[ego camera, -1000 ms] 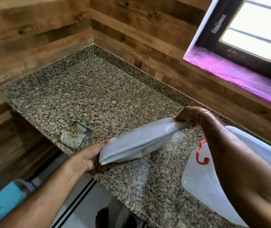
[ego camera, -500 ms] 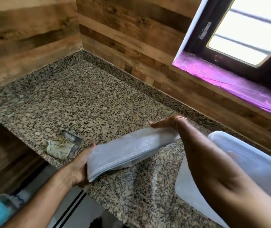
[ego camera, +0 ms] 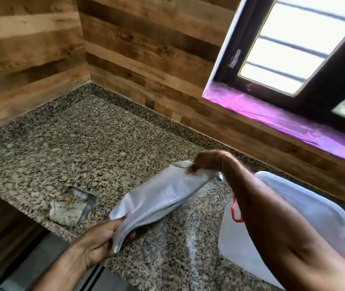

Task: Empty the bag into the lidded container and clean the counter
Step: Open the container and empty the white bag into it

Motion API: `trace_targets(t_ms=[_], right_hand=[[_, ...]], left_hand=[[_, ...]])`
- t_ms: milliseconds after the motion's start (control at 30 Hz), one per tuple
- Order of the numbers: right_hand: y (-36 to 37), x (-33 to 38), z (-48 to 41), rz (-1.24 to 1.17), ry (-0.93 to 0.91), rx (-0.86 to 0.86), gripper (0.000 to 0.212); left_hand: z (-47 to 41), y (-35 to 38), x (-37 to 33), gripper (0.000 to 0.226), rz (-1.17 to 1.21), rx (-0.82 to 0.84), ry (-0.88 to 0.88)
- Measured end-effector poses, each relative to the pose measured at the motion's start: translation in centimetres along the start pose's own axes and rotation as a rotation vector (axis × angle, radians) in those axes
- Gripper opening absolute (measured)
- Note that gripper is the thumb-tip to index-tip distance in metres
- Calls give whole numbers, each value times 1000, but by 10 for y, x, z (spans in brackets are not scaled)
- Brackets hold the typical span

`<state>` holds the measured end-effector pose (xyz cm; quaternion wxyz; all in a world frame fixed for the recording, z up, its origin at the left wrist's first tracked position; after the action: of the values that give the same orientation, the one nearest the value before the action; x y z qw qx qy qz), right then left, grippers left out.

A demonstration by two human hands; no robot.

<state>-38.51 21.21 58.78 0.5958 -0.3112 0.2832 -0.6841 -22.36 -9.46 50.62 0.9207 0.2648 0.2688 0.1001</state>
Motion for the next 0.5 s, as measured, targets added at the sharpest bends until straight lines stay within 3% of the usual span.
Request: trace_targets(t_ms=[100,200,333,500], right_hand=[[-46,-9,34,-114,-41,-137,33],[-89,-38,80,-288,-46,-290,17],[-132,-88,145,-424,5,-427,35],[-147,-178,211,-751,30,-560,18]], left_hand=[[2,24,-12,29,52,80,74],[7,68,-26,40,38,187,139],[10,134,-35,24,67,242,155],[-2,223,-17,33,20,330,171]])
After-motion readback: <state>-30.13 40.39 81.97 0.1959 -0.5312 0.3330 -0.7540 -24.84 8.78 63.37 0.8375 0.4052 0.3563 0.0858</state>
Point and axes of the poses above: each hand's wrist, its own z-axis away from the middle knuckle, its own y-axis out of the palm, x = y × z, the point moved 4 cm from there along -z, towards the middle knuckle
